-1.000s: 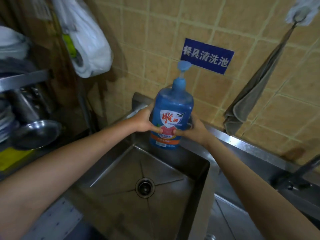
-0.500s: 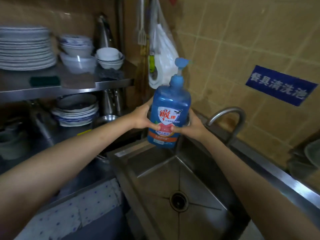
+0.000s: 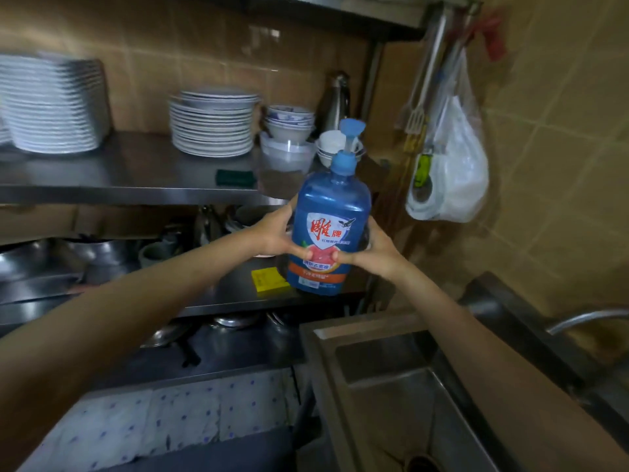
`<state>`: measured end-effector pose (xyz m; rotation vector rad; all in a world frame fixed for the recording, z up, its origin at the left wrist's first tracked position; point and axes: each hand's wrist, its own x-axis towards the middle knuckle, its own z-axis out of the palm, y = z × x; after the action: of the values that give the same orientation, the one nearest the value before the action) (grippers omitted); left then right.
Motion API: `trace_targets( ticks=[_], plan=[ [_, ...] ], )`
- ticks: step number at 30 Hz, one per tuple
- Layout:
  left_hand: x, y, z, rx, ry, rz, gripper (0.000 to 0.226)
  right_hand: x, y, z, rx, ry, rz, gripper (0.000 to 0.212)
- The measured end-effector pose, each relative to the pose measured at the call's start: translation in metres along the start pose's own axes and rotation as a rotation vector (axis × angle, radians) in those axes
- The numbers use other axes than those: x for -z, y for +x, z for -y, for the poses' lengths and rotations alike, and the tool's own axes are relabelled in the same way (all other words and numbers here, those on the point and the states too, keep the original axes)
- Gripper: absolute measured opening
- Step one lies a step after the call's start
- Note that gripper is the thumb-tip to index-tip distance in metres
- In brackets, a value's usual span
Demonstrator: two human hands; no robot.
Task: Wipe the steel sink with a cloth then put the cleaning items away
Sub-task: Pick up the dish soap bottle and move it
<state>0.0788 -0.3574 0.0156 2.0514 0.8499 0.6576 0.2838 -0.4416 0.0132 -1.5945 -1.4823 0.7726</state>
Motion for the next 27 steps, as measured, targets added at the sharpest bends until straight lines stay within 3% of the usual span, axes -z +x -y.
trace_targets(
  ticks=[8, 15, 27],
  plan=[
    [0.097, -0.018, 0.049, -0.007, 0.017, -0.071, 0.128, -0.077, 0.068, 0.048, 0.048, 0.033, 0.102, 0.099],
    [0.173, -0.017, 0.09, -0.008, 0.024, -0.096, 0.098, -0.138, 0.122, 0.087, 0.069, -0.003, 0.137, 0.09],
    [0.257, 0.009, 0.125, -0.002, 0.016, -0.16, 0.111, -0.181, 0.215, 0.129, 0.141, -0.021, 0.172, 0.088]
  ],
)
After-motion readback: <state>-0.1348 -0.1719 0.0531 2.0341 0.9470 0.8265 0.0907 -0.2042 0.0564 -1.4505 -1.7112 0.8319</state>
